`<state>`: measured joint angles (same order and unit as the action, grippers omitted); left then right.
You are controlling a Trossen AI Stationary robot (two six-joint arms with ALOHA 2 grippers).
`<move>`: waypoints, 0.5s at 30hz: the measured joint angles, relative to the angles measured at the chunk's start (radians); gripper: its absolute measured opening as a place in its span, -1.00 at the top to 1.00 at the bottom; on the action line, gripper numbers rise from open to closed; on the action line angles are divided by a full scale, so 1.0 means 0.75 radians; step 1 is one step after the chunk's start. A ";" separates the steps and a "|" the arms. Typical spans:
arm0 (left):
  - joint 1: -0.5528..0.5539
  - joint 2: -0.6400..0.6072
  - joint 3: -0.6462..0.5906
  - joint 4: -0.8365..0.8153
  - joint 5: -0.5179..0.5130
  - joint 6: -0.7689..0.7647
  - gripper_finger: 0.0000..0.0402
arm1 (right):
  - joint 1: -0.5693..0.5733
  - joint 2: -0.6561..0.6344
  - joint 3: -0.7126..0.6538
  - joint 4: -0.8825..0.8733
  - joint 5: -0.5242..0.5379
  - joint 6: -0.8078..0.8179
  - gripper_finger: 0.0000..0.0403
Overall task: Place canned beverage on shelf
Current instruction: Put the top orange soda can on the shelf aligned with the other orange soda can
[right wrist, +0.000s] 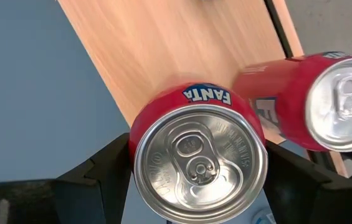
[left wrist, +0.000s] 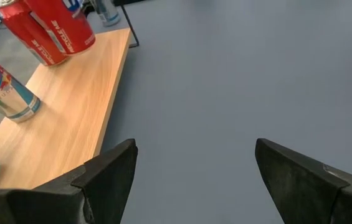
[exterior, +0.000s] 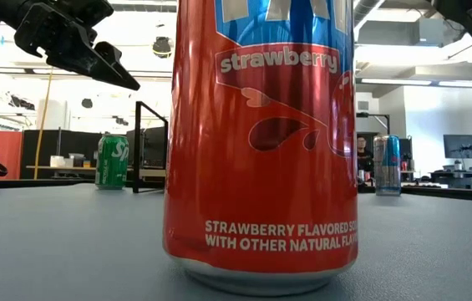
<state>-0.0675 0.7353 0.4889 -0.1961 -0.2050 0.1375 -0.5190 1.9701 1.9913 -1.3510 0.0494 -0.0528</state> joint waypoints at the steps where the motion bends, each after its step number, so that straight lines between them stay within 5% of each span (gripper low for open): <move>1: 0.000 0.000 0.000 -0.001 0.000 0.000 -0.57 | 0.000 0.000 -0.008 0.004 0.000 0.000 -0.44; 15: 0.000 0.000 0.000 -0.003 0.001 -0.002 -0.57 | 0.008 0.000 -0.052 -0.010 0.002 0.023 -0.44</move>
<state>-0.0677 0.7353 0.4889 -0.1986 -0.2043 0.1364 -0.5133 1.9701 1.9522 -1.3589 0.0509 -0.0358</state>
